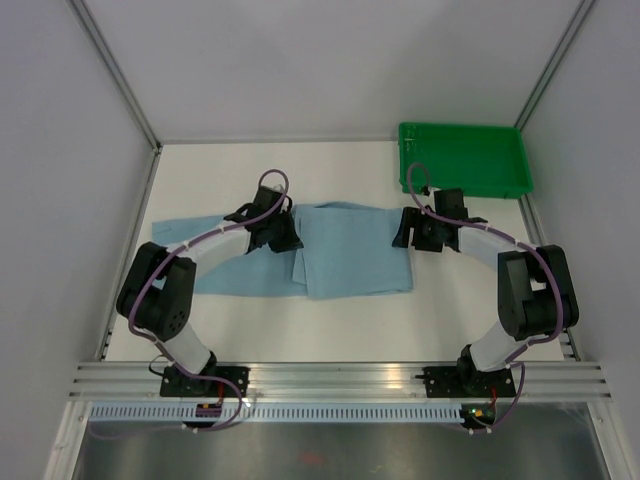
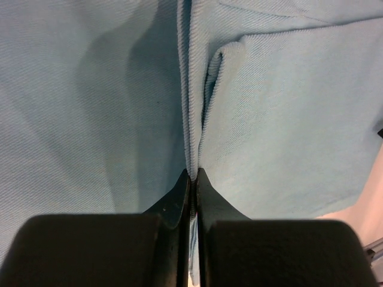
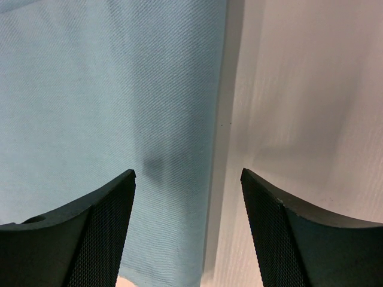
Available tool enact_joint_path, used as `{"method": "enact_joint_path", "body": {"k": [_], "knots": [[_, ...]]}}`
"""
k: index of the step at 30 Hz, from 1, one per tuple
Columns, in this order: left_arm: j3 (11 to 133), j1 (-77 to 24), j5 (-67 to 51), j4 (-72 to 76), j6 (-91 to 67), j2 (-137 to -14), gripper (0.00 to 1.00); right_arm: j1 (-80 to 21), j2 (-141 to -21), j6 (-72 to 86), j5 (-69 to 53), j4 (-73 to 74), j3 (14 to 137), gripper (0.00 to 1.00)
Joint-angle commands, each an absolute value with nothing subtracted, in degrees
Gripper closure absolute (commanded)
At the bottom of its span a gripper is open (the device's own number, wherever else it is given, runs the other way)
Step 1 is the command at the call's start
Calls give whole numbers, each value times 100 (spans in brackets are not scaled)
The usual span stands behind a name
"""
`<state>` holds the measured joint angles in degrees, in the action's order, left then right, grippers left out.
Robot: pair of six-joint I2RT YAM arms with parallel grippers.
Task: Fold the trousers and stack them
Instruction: Fold the trousers
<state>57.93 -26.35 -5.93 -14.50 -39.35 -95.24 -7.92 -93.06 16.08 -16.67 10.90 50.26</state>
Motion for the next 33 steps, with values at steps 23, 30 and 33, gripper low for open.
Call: {"method": "enact_joint_path", "body": {"k": [23, 30, 33], "knots": [[5406, -2188, -686, -1353, -3929, -9255, 97, -1178, -9466, 1863, -1679, 756, 5168, 22], [5720, -2057, -71, -1819, -3446, -9053, 23, -1231, -9747, 1793, -1574, 817, 5212, 38], [6141, -1821, 96, -2117, -3173, -8886, 13, -1239, -9773, 1810, -1573, 809, 5247, 51]]}}
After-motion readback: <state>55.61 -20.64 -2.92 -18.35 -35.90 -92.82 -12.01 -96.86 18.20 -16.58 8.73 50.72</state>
